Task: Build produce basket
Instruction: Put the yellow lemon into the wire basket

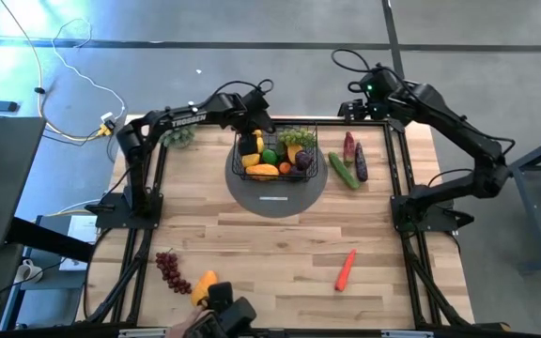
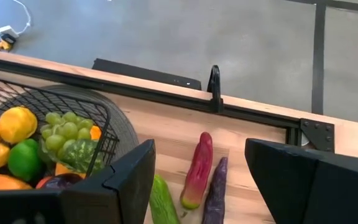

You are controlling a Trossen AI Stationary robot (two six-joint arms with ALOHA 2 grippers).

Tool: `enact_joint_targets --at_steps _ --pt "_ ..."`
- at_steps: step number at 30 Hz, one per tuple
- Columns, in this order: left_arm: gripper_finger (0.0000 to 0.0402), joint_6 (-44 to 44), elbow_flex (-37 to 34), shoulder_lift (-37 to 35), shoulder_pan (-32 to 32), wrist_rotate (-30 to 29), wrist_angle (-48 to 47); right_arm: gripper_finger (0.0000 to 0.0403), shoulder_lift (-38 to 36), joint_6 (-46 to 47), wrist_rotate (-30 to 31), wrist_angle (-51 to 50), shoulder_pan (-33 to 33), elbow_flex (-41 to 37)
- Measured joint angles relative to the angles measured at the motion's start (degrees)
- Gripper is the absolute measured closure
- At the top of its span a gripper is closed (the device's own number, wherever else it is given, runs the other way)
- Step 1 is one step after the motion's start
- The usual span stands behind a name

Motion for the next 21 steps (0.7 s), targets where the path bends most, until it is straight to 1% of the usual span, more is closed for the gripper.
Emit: enact_joint_targets --at_steps 6,16,21 --pt "0.0200 0.21 -0.01 0.30 -0.03 -2.39 0.03 0.0171 1.18 -0.01 0.32 0.03 0.00 0.00" --pt "0.0155 0.25 0.00 0.30 -2.14 -2.56 -0.03 0.0171 1.49 -0.64 0.32 -0.85 0.02 0.00" --pt "0.0138 -0.95 0.00 0.30 -2.92 -4.42 0.00 0.0171 1.49 -0.65 0.25 -2.63 0.26 0.00"
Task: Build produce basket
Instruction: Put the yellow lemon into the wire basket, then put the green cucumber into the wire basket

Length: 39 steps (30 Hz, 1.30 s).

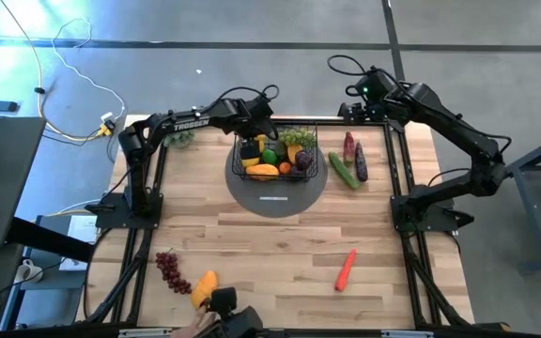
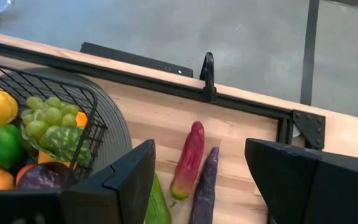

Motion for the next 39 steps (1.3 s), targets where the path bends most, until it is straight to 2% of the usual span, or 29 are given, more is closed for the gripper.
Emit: enact_joint_targets --at_steps 9,21,30,35,39 --pt "0.0135 -0.96 0.00 -0.01 -0.36 -3.22 -0.25 0.0171 0.00 1.42 -0.77 -2.83 0.02 0.00" --pt "0.0135 -1.43 1.65 -3.92 -0.36 -0.92 -1.13 0.0171 -0.02 5.70 -4.07 -9.39 1.11 -0.23" --pt "0.0135 0.34 3.98 -6.48 -0.36 -0.45 -1.25 0.0171 -0.02 8.81 -8.17 -8.20 2.67 -9.12" --pt "0.0135 0.10 3.98 -8.63 -0.31 -0.35 -2.59 0.0171 -0.02 8.64 -13.00 -5.09 2.67 -14.53" --pt "0.0135 -0.09 3.98 -10.91 0.17 2.83 -2.98 0.0171 0.00 7.68 -17.59 -1.73 2.71 -18.52"
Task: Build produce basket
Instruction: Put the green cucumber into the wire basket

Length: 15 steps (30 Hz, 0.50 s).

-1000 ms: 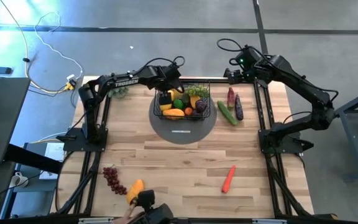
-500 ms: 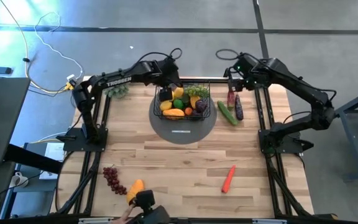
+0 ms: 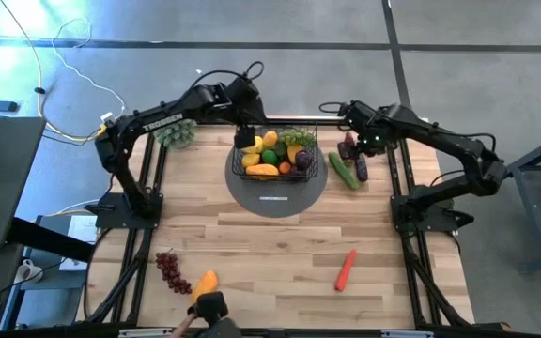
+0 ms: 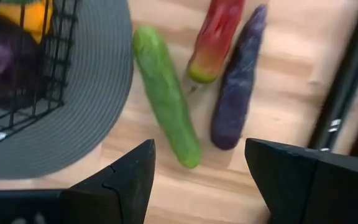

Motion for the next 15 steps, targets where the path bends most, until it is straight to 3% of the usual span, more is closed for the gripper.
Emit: enact_joint_targets --at_steps 7,15 --pt "0.0135 -2.33 0.00 -2.71 0.71 8.14 0.81 0.0171 -0.02 -0.43 -3.14 7.20 2.98 -6.27" --pt "0.0135 -1.48 0.00 -2.71 1.54 8.31 1.46 0.0171 -0.02 -2.05 -4.35 18.02 5.61 -14.54"
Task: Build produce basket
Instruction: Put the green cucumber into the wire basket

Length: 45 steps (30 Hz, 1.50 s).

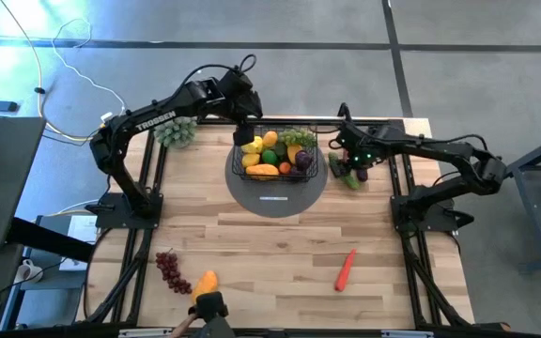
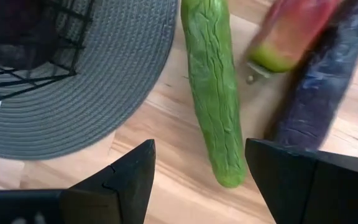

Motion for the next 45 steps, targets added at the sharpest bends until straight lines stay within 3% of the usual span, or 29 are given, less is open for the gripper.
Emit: enact_joint_targets --at_steps 10,24,45 --pt "0.0135 -3.31 0.00 0.00 -0.03 0.01 0.68 0.0171 0.00 -0.49 -0.17 9.87 -0.04 -8.79" --pt "0.0135 -10.28 -0.02 0.04 -0.03 0.03 0.47 0.0171 0.00 -0.91 2.69 14.81 -0.04 -13.05" --pt "0.0135 -7.37 -0.02 0.06 -0.03 -0.21 0.26 0.0181 0.00 4.49 2.43 21.98 -0.04 -17.54"
